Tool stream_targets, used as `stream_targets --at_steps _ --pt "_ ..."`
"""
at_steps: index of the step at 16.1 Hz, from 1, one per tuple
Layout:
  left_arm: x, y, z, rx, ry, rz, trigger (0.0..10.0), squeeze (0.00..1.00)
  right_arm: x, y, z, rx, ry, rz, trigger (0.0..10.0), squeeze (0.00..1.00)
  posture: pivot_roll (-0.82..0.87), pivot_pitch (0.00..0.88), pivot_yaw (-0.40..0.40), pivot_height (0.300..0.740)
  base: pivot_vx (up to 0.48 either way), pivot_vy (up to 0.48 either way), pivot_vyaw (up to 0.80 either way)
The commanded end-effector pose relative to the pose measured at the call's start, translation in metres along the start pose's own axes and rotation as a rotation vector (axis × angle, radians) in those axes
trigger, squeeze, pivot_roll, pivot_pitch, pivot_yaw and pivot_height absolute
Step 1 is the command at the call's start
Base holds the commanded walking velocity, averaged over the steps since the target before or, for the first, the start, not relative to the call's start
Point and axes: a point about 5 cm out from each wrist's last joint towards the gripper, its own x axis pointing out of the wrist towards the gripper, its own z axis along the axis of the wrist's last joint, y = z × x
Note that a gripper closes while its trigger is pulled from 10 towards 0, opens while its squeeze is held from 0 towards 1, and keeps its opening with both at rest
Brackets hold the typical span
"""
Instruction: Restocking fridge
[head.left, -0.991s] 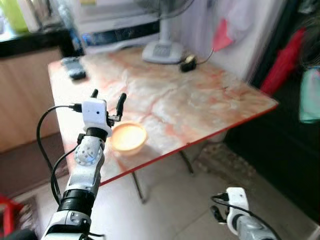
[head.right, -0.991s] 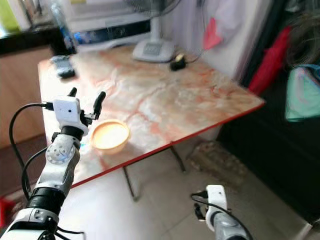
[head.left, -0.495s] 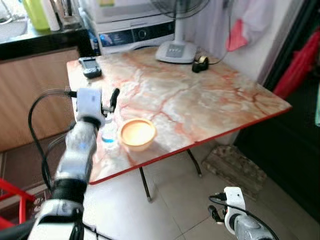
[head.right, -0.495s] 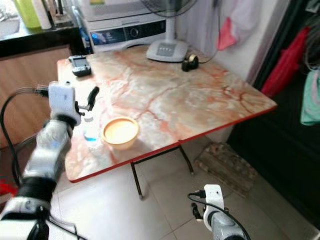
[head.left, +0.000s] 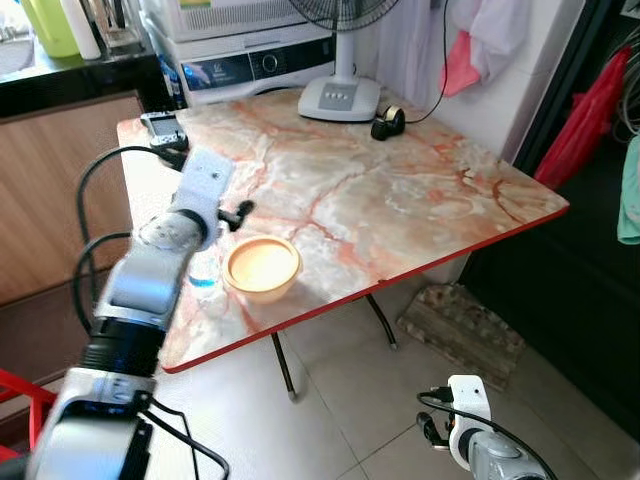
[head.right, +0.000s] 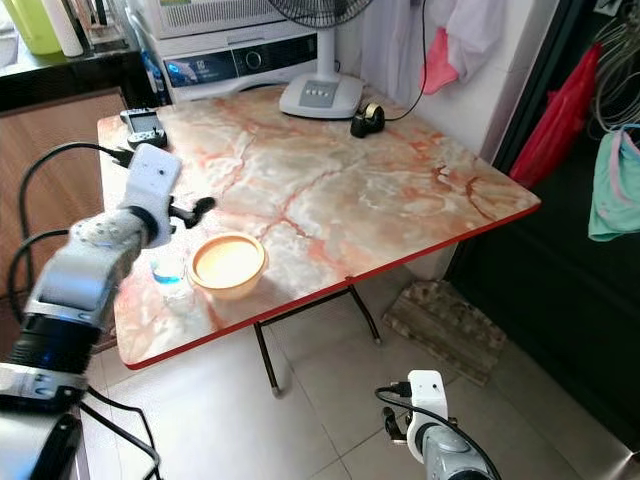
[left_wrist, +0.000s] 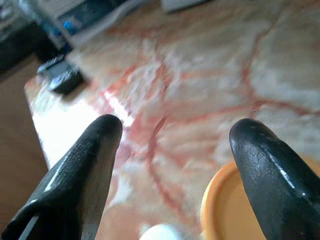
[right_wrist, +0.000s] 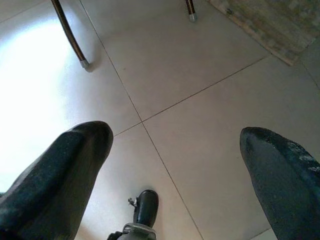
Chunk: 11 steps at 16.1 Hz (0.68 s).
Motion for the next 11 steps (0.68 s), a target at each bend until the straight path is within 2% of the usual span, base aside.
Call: stream_targets --at_steps 1,4,11 --pt "-0.003 0.0029 0.0018 -0.006 0.015 0.016 10.0 0.0 0.0001 0.0001 0.0014 -0.001 0.003 0.002 10.0 0.0 0.03 0.0 -0.016 0.74 0.0 0.0 0.0" --pt "-0.008 -0.0013 -0.0021 -0.048 0.064 -0.011 10.0 0.0 0.0 -0.0008 0.002 -0.006 0.001 0.0 10.0 0.0 0.04 0.0 -0.022 0.74 0.0 0.0 0.0" --pt "-0.0124 -0.0043 -0.0005 -0.049 0.101 -0.022 10.0 0.0 -0.0001 -0.0011 0.0023 -0.008 0.001 0.0 10.0 0.0 0.04 0.0 -0.024 0.74 0.0 0.0 0.0"
